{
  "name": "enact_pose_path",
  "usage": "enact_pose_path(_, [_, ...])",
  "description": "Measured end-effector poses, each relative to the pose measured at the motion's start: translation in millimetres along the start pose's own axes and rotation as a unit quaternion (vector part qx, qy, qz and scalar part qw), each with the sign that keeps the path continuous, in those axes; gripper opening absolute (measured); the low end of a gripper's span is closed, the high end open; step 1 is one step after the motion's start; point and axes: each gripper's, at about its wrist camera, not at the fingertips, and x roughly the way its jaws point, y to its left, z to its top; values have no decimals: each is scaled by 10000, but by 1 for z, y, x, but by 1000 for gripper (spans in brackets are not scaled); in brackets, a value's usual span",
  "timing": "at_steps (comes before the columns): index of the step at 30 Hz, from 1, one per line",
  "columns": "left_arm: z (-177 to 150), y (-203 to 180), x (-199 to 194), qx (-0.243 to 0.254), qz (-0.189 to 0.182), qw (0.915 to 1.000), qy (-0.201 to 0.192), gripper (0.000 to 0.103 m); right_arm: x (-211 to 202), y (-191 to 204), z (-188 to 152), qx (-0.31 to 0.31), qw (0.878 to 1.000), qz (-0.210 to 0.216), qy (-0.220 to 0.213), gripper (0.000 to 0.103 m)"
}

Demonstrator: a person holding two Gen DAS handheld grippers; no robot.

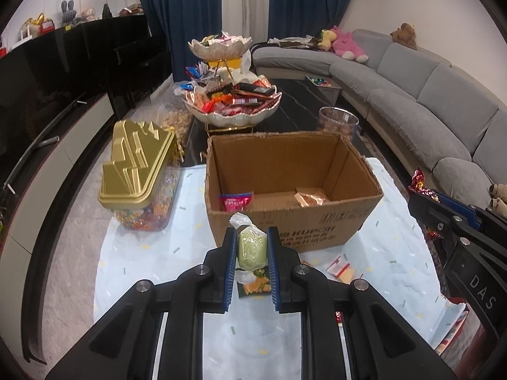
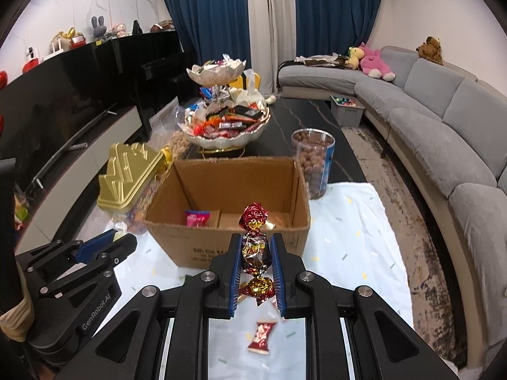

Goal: Organize snacks
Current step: 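Lift and carry both held candies over the open box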

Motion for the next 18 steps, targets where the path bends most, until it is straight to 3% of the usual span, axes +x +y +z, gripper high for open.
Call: enact_pose_path(18, [43,3,22,-17,46,10000,-69,20,22,-4,42,-89,9998,-51,-193,19])
